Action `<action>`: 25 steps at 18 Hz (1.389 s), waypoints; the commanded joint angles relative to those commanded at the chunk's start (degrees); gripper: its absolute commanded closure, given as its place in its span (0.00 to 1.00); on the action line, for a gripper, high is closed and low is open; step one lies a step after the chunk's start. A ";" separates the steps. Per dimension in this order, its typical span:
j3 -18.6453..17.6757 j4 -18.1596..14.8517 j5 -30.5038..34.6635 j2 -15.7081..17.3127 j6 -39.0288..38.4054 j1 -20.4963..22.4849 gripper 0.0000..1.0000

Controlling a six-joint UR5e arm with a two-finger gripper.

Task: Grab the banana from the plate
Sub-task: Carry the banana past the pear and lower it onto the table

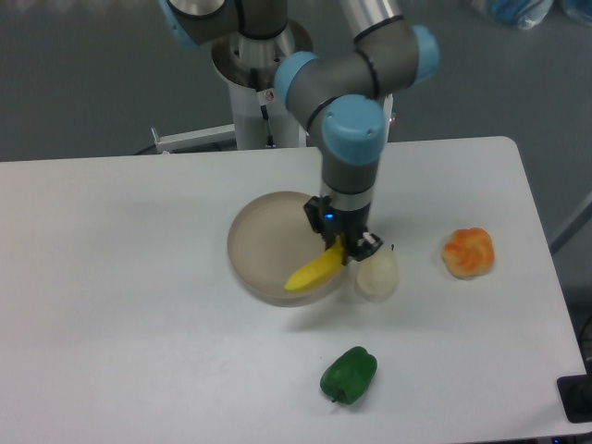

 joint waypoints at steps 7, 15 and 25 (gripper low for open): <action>9.06 -0.36 -0.35 -5.18 3.53 2.38 0.76; 15.22 -0.09 -0.26 -9.94 5.46 3.25 0.76; 15.58 0.43 -0.53 -10.11 4.67 3.08 0.76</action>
